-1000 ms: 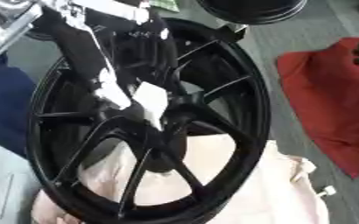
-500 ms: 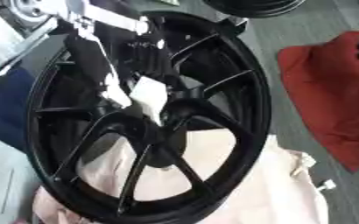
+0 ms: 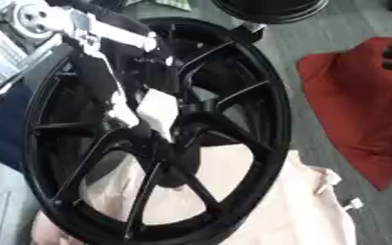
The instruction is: Pull the pin out of the wheel hub.
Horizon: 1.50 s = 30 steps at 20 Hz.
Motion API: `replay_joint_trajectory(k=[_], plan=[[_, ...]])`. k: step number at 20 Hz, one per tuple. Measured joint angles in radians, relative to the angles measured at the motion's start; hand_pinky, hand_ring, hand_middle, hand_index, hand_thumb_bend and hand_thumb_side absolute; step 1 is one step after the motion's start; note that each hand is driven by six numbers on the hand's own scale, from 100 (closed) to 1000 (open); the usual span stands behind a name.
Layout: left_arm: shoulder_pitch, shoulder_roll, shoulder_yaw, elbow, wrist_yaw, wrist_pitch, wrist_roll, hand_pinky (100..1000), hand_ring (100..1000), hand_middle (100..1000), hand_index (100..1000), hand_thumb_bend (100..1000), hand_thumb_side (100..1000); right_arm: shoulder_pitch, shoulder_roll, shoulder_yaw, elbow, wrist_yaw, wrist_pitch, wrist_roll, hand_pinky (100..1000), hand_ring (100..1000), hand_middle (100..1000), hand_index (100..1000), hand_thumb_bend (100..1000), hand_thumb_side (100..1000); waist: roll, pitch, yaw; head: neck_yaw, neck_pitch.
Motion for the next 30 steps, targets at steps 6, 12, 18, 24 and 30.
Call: replay_joint_trajectory(k=[6, 12, 18, 24, 30], plan=[[0.000, 0.000, -0.001, -0.006, -0.010, -0.019, 0.000, 746, 708, 636, 773, 535, 265, 0.000, 0.001, 0.000, 0.000, 0.000, 0.000, 0.000, 731, 708, 625, 726, 100, 786, 0.000, 0.000, 0.000, 0.000, -0.019], [0.000, 0.000, -0.006, -0.019, -0.030, -0.037, 0.000, 758, 735, 693, 799, 546, 251, 0.000, 0.005, 0.000, 0.005, 0.000, 0.002, 0.002, 731, 708, 625, 726, 100, 791, 0.000, 0.001, 0.000, 0.002, -0.035], [0.000, 0.022, 0.008, -0.090, -0.028, -0.079, 0.000, 772, 748, 708, 784, 521, 152, 0.001, 0.009, 0.000, 0.006, 0.000, 0.002, 0.003, 731, 708, 625, 726, 100, 793, 0.000, 0.002, 0.000, 0.005, -0.046], [0.008, 0.039, 0.005, -0.111, -0.048, -0.118, 0.000, 775, 747, 703, 783, 488, 113, 0.001, 0.009, 0.000, 0.006, 0.000, 0.002, 0.003, 731, 707, 624, 725, 100, 793, 0.000, 0.002, 0.000, 0.009, -0.053], [0.010, 0.040, -0.005, -0.096, -0.074, -0.135, 0.000, 773, 746, 700, 782, 487, 111, 0.001, 0.011, 0.000, 0.009, 0.000, 0.002, 0.003, 731, 707, 624, 725, 100, 794, -0.001, 0.003, 0.000, 0.015, -0.053]])
